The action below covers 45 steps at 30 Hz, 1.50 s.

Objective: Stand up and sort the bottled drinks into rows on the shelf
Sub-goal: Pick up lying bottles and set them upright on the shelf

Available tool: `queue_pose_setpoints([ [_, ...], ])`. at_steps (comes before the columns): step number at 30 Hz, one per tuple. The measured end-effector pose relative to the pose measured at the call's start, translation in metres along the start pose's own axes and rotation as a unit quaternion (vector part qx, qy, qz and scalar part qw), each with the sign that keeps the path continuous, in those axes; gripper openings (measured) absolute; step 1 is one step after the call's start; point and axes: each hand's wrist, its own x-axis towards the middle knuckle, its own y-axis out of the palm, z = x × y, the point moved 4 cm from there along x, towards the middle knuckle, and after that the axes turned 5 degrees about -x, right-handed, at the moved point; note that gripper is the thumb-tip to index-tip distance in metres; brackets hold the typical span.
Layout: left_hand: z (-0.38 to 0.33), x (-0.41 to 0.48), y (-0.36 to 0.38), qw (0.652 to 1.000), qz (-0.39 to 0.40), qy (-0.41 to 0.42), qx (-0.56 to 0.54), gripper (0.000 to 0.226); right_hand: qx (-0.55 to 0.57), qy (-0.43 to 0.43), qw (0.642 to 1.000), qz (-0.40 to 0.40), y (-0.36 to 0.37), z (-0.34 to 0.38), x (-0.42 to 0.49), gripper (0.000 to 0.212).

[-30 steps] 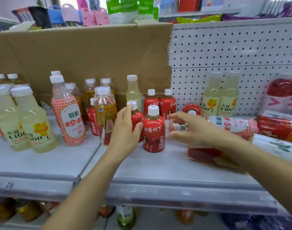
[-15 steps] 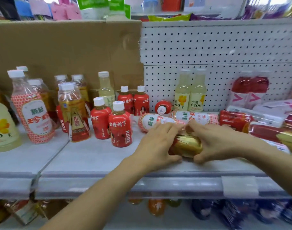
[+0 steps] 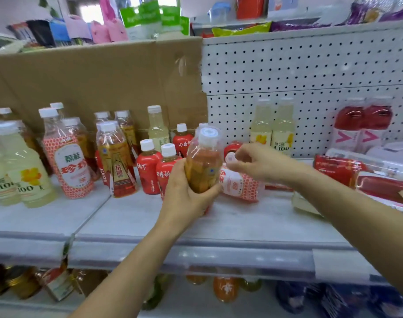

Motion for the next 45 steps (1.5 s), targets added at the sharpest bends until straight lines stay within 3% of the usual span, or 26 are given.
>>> queue_pose_setpoints([
  [3,0.010,0.000,-0.011,0.999,-0.037,-0.027,-0.002,0.062,-0.115,0.001,0.992,0.054,0.042,0.007,0.012,0.057],
  [7,0.023,0.011,-0.024,0.997,-0.042,-0.059,-0.017,0.064,-0.260,-0.014,0.965,-0.016,0.061,0.020,0.020,0.058],
  [12,0.028,0.016,-0.040,0.996,-0.010,-0.085,-0.030,0.070,-0.141,0.051,0.989,-0.002,0.055,0.013,0.016,0.050],
  [15,0.031,0.017,-0.043,0.995,0.004,-0.093,-0.044,0.069,0.027,0.083,0.996,-0.030,0.050,0.010,0.004,0.055],
  [17,0.033,0.018,-0.042,0.995,0.004,-0.091,-0.043,0.068,0.175,0.085,0.979,-0.063,0.047,0.016,-0.004,0.057],
  [20,0.032,0.018,-0.042,0.997,-0.007,-0.077,-0.011,0.077,0.359,0.072,0.924,-0.110,0.049,0.029,-0.013,0.059],
  [23,0.032,0.018,-0.042,0.997,-0.005,-0.081,0.003,0.085,0.412,0.065,0.901,-0.118,0.059,0.039,-0.017,0.062],
  [30,0.035,0.015,-0.040,0.994,-0.025,-0.090,0.050,0.092,0.402,0.068,0.911,-0.067,0.058,0.041,-0.016,0.064],
  [32,0.023,0.006,-0.043,0.993,-0.073,-0.031,0.092,0.090,0.400,0.064,0.913,-0.057,0.059,0.038,-0.017,0.065],
  [34,0.001,-0.006,-0.044,0.977,-0.135,0.089,0.136,0.084,0.383,0.060,0.920,-0.054,0.058,0.036,-0.015,0.066],
  [37,-0.024,-0.009,-0.029,0.953,-0.135,0.218,0.161,0.071,0.368,0.050,0.927,-0.057,0.061,0.037,-0.004,0.068],
  [41,-0.037,0.005,-0.011,0.944,-0.101,0.254,0.184,0.061,0.361,0.013,0.932,-0.023,0.062,0.042,0.014,0.069],
  [45,-0.044,0.008,0.003,0.946,-0.068,0.250,0.192,0.048,0.145,-0.028,0.989,-0.021,0.023,0.001,0.018,0.061],
])
